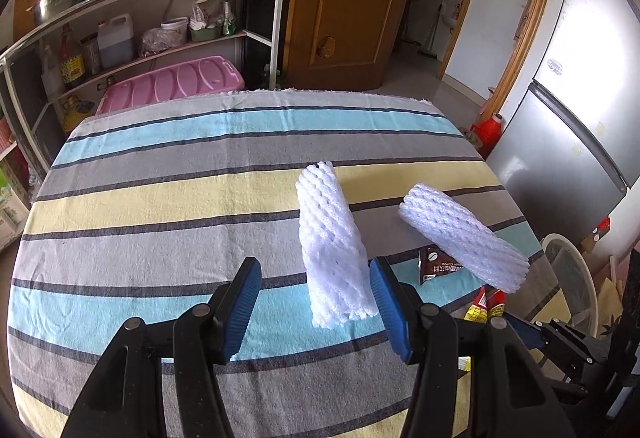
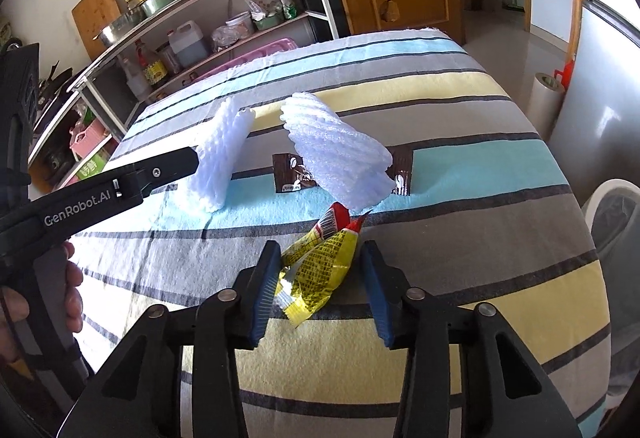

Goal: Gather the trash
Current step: 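Grasp a white foam net with the left gripper while the right grasps the yellow wrapper, then lift the foam net in the left gripper and yellow wrapper in the right toward the bin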

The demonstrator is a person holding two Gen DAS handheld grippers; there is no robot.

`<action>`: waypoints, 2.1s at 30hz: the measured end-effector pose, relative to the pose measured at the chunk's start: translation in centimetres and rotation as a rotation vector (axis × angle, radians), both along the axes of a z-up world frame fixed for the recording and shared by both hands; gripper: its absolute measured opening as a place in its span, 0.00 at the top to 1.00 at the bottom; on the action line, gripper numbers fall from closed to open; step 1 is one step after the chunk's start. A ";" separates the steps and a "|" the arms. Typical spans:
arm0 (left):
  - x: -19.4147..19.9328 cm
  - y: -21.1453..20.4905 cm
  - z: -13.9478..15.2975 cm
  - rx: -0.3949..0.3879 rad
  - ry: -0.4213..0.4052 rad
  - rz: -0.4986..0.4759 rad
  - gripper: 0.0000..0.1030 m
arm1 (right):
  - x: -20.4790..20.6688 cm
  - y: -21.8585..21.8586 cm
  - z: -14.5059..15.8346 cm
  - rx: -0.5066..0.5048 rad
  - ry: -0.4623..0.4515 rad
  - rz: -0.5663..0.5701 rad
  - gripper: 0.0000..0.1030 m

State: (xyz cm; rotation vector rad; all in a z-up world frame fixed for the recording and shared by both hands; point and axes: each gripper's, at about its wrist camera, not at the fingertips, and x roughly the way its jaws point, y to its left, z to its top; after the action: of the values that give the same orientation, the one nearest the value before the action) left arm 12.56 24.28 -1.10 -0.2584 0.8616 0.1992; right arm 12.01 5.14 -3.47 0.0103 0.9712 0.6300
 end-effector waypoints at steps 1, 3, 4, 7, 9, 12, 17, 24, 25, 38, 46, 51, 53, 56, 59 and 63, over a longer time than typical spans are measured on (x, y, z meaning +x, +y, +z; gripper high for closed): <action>0.3 -0.1 -0.1 0.001 0.004 0.000 0.45 | 0.0 0.0 0.0 0.001 0.000 0.001 0.63; 0.7 -0.2 -0.2 -0.010 0.001 -0.001 0.45 | -0.1 0.0 0.0 -0.002 -0.005 0.001 0.64; 0.9 -0.2 -0.2 -0.009 0.002 0.002 0.45 | -0.2 0.1 0.1 -0.005 -0.010 0.001 0.65; 1.6 -0.4 -0.6 0.011 0.009 -0.004 0.45 | -0.4 0.0 0.1 -0.008 -0.020 0.007 0.67; 2.0 -0.3 -1.0 0.006 0.021 0.000 0.45 | -0.5 -0.1 0.1 -0.009 -0.024 0.009 0.67; 2.4 -0.4 -1.5 0.011 0.025 0.002 0.45 | -0.5 -0.2 0.0 -0.005 -0.024 0.012 0.67; 3.0 -0.5 -2.3 0.014 0.042 -0.007 0.46 | -0.5 -0.3 0.0 -0.003 -0.027 0.016 0.67; 3.1 -0.5 -2.8 0.006 0.051 -0.017 0.60 | -0.5 -0.3 0.0 -0.004 -0.033 0.024 0.67; 3.1 -0.4 -2.9 0.006 0.054 -0.016 0.62 | -0.5 -0.3 0.0 -0.001 -0.032 0.024 0.67; 2.5 -0.6 -2.4 0.021 0.044 -0.012 0.71 | -0.5 -0.6 0.0 0.004 -0.029 0.020 0.68; 1.1 -1.2 -1.5 0.021 0.024 -0.022 0.71 | -0.8 -1.1 0.5 0.013 -0.039 0.019 0.68; -0.1 -1.9 -1.1 0.023 0.013 -0.034 0.71 | -1.4 -1.7 0.8 0.019 -0.045 0.015 0.69; -0.7 -2.3 -0.7 0.029 0.006 -0.038 0.71 | -1.6 -2.1 1.0 0.022 -0.050 0.009 0.69; -1.5 -3.0 0.0 0.035 -0.009 -0.051 0.71 | -1.8 -2.8 1.3 0.027 -0.056 -0.002 0.69; -2.2 -3.9 0.7 0.045 -0.026 -0.068 0.71 | -2.0 -3.5 1.6 0.034 -0.061 -0.014 0.69; -3.0 -5.3 1.4 0.058 -0.041 -0.090 0.71 | -2.5 -4.7 2.2 0.042 -0.073 -0.030 0.69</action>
State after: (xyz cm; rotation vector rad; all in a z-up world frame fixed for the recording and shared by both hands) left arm 9.55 18.94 0.34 -0.1690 0.8241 0.1344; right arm 9.52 0.48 -1.30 0.0392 0.8856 0.6189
